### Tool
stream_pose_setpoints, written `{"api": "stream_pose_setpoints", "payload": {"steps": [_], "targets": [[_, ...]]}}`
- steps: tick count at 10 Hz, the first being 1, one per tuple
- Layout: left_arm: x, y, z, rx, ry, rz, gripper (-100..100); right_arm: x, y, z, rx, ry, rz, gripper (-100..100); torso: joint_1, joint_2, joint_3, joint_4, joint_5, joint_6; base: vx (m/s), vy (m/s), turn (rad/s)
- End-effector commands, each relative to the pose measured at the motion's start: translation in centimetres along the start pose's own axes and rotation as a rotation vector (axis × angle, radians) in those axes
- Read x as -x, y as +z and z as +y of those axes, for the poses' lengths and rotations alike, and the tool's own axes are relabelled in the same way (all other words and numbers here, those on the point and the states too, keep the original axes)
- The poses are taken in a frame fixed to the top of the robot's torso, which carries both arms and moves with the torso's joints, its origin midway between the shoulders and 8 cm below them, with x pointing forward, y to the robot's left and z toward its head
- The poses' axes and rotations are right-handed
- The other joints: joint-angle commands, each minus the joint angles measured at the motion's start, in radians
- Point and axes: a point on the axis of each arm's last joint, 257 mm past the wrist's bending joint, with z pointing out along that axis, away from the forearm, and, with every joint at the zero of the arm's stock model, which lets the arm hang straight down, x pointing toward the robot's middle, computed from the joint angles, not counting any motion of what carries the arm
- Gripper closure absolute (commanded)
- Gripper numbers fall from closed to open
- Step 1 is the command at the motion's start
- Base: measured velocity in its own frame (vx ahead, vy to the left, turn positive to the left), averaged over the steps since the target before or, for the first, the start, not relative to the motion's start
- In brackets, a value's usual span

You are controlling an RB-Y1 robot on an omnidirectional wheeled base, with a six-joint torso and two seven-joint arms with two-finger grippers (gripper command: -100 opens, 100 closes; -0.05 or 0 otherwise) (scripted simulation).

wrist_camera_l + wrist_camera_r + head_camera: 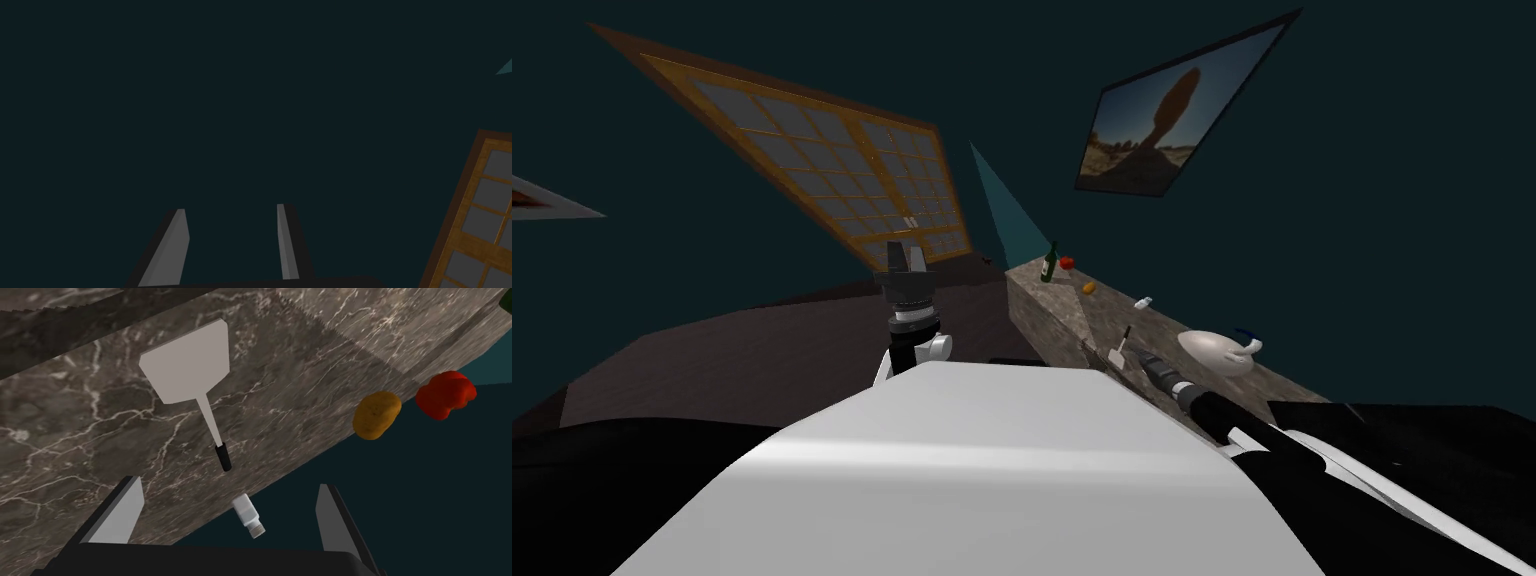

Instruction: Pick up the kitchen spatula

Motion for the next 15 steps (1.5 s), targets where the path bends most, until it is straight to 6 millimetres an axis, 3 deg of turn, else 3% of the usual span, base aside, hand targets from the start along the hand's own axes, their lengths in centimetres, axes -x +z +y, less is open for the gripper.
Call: {"api": "stream_pose_setpoints", "payload": {"steps": [1, 2, 3, 6, 11, 12, 13, 14, 15], "targets": [[0.0, 0.0, 0.0, 0.0, 0.0, 0.0, 0, -0.5, -0.5, -3.2, -0.104, -0.006, 0.036, -100, 0.0, 0.0, 0.0, 0.0, 0.0, 0.0, 0.032, -0.005, 0.37], [0.0, 0.0, 0.0, 0.0, 0.0, 0.0, 0, -0.8, -0.8, -5.2, -0.168, -0.013, 0.06, -100, 0.0, -0.001, -0.001, 0.0, 0.0, 0.0, 0.041, -0.014, 0.348], [0.0, 0.0, 0.0, 0.0, 0.0, 0.0, 0, -0.8, -0.8, -5.1, -0.167, -0.015, 0.061, -100, 0.0, -0.001, -0.001, 0.0, 0.0, 0.0, 0.029, -0.02, 0.121], [0.0, 0.0, 0.0, 0.0, 0.0, 0.0, 0, -1.5, -2.1, -10.5, -0.34, -0.031, 0.125, -100, 0.0, -0.002, -0.001, 0.0, 0.0, 0.0, 0.049, -0.013, 0.307], [0.0, 0.0, 0.0, 0.0, 0.0, 0.0, 0, -2.2, -5.1, -17.6, -0.578, -0.048, 0.204, -100, 0.0, -0.003, -0.002, -0.001, 0.0, 0.001, 0.058, -0.027, 0.245], [0.0, 0.0, 0.0, 0.0, 0.0, 0.0, 0, -2.3, -5.4, -18.3, -0.599, -0.048, 0.21, -100, -0.001, -0.003, -0.002, -0.001, 0.0, 0.001, 0.057, -0.041, 0.182], [0.0, 0.0, 0.0, 0.0, 0.0, 0.0, 0, -2.0, -5.0, -17.5, -0.577, -0.048, 0.204, -100, -0.001, -0.003, -0.002, -0.001, 0.0, 0.001, 0.023, -0.019, 0.025], [0.0, 0.0, 0.0, 0.0, 0.0, 0.0, 0, -2.0, -5.1, -17.6, -0.582, -0.048, 0.205, 0, 0.001, -0.001, -0.001, 0.0, 0.0, 0.002, 0.005, -0.004, -0.002], [0.0, 0.0, 0.0, 0.0, 0.0, 0.0, 0, -2.0, -5.1, -18.5, -0.576, -0.055, 0.207, -100, 0.002, 0.0, 0.0, 0.0, 0.0, 0.002, 0.053, 0.001, -0.062]]}}
